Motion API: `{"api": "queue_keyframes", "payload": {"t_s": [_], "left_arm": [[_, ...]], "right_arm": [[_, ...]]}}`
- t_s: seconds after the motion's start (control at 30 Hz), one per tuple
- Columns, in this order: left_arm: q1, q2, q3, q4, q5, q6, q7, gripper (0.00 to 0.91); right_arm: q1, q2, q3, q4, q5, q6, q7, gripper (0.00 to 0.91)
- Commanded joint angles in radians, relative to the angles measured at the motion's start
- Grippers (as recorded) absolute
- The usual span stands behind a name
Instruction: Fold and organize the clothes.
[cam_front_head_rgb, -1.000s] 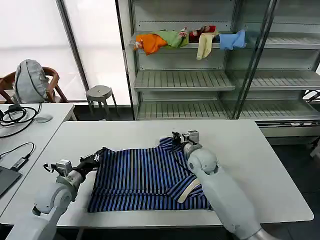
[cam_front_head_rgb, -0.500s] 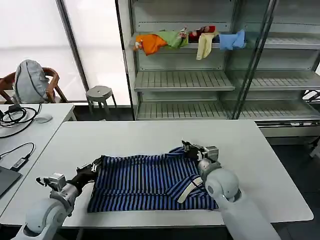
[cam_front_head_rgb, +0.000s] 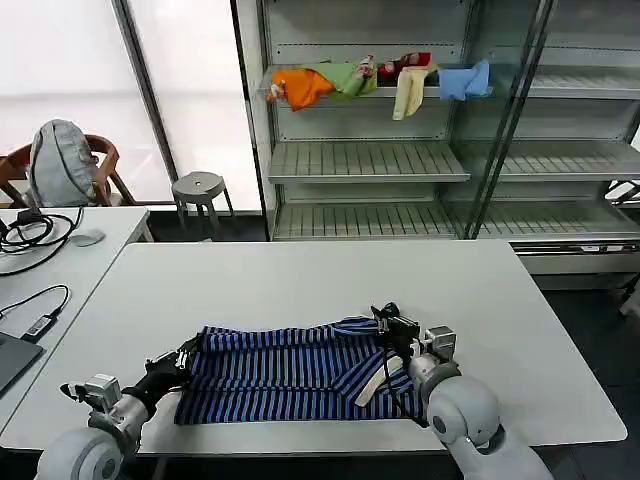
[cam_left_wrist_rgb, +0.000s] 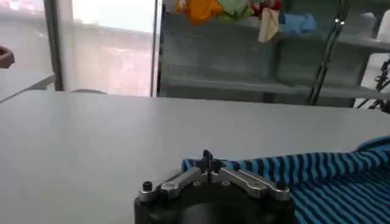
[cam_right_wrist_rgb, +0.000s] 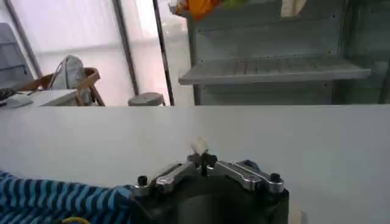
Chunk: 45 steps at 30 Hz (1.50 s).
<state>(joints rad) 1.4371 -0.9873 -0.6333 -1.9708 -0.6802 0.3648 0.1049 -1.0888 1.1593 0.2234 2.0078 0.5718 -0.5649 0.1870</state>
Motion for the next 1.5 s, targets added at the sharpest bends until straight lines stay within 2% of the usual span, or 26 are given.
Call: {"api": "queue_keyframes", "payload": {"t_s": [0.03,0.37,0.67,0.87,1.23,1.5], "left_arm": [[0.073,0.002,-0.021,-0.056,0.002,0.005,0.003,0.02],[0.08,0.007,-0.028,-0.058,0.009,0.008,0.001,0.02],[0.085,0.013,-0.027,-0.066,0.009,0.015,0.0,0.02],[0.102,0.019,-0.043,-0.096,0.007,0.055,0.0,0.02],[0.135,0.021,-0.081,-0.178,0.031,0.181,-0.026,0.02],[0.143,0.02,-0.082,-0.188,0.06,0.211,-0.028,0.02]], "right_arm": [[-0.055,-0.006,0.016,0.042,-0.005,0.001,0.0,0.0],[-0.095,-0.01,0.016,0.108,-0.004,-0.006,0.006,0.0],[-0.117,-0.012,0.032,0.094,-0.016,-0.004,0.004,0.0],[-0.122,-0.01,0.035,0.075,-0.038,0.001,-0.004,0.0],[-0.123,-0.003,0.03,0.053,-0.056,0.008,-0.012,0.0],[-0.129,0.003,0.031,0.057,-0.064,0.01,-0.014,0.0]]}}
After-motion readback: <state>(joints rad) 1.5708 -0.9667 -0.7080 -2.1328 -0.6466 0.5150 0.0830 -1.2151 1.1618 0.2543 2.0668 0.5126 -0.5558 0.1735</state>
